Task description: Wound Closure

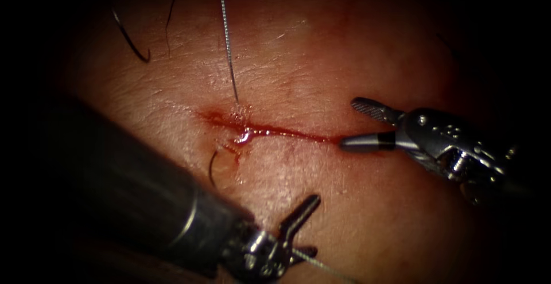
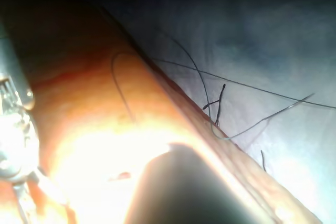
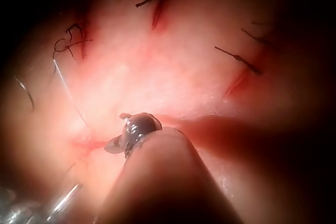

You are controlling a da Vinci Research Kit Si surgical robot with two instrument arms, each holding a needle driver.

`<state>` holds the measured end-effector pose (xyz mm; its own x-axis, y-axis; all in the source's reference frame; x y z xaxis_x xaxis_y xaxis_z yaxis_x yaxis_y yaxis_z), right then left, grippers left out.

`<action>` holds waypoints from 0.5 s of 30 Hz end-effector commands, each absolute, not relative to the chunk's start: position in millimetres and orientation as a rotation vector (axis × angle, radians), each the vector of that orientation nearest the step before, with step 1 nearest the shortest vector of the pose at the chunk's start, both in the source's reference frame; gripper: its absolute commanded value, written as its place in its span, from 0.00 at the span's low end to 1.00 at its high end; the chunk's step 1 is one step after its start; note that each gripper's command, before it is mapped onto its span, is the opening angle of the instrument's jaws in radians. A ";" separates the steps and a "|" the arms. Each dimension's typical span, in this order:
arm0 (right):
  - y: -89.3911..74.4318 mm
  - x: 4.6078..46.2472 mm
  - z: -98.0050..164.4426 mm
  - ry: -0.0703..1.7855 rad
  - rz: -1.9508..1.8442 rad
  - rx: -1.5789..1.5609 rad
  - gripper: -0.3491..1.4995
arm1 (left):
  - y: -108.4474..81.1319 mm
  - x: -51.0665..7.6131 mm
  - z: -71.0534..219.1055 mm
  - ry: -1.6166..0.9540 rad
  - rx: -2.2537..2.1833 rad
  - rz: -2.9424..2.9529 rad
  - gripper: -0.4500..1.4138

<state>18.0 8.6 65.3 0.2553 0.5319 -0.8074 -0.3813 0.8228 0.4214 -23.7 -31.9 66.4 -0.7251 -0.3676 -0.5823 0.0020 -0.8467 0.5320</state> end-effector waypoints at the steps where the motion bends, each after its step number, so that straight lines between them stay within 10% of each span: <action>1: 8.3 18.8 65.8 1.160 0.622 0.155 0.89 | -32.3 -23.8 66.8 -0.754 1.054 -2.635 0.66; 15: 9.5 16.2 65.2 1.137 0.640 0.143 0.89 | -31.8 -26.8 64.7 -0.751 1.047 -2.665 0.66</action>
<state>15.4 9.7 64.6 0.2612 0.5409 -0.7995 -0.4059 0.8130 0.4174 -26.9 -31.2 64.0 -0.7374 -0.3387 -0.5844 -0.0184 -0.8548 0.5187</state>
